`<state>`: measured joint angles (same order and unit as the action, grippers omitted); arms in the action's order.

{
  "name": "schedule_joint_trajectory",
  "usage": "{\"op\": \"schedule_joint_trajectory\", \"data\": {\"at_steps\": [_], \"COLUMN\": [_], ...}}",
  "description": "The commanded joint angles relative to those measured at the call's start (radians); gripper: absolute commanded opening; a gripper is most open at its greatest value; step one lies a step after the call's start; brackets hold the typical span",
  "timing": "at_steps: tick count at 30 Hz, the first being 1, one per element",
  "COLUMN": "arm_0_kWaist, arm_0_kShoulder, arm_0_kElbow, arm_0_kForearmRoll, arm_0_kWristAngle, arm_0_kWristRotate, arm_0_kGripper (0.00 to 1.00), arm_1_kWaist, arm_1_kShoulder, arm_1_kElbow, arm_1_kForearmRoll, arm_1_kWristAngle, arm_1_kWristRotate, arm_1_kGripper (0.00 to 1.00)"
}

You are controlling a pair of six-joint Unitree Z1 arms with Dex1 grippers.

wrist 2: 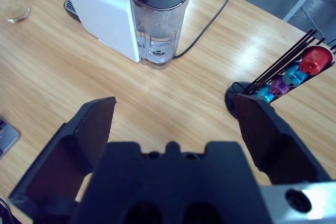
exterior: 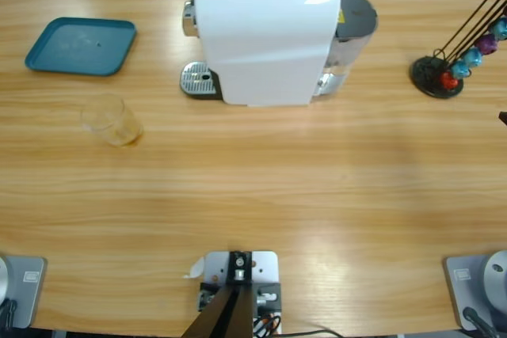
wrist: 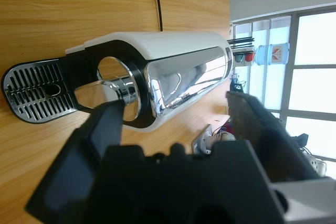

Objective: Pour coffee

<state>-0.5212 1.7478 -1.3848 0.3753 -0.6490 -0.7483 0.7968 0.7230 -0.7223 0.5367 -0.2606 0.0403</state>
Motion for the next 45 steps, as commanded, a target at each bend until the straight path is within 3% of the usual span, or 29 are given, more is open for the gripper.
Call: {"op": "schedule_joint_trajectory", "data": {"at_steps": [1,13,14,22,45], "arm_0_kWaist": [0.012,0.010,0.009,-0.001,-0.027], "arm_0_kShoulder": [0.053,0.084,0.084,0.091,0.024], "arm_0_kElbow": [0.021,0.023,0.021,0.024,-0.048], "arm_0_kForearmRoll": [0.020,0.019,0.019,0.017,-0.001], "arm_0_kWristAngle": [0.003,0.002,0.004,-0.012,-0.026], "arm_0_kWristRotate": [-0.002,0.001,0.001,0.000,-0.013], "arm_0_kGripper": [0.514,0.499,0.399,0.004,0.000], "arm_1_kWaist": [-0.013,-0.013,-0.013,-0.013,-0.013], "arm_1_kShoulder": [0.021,0.019,0.019,0.021,0.031], "arm_1_kElbow": [0.034,0.034,0.034,0.034,0.034], "arm_1_kForearmRoll": [-0.006,-0.006,-0.006,-0.006,-0.009], "arm_1_kWristAngle": [0.006,0.006,0.006,0.007,0.006], "arm_1_kWristRotate": [0.004,0.004,0.004,0.004,0.003], "arm_1_kGripper": [1.000,1.000,1.000,1.000,1.000]}}
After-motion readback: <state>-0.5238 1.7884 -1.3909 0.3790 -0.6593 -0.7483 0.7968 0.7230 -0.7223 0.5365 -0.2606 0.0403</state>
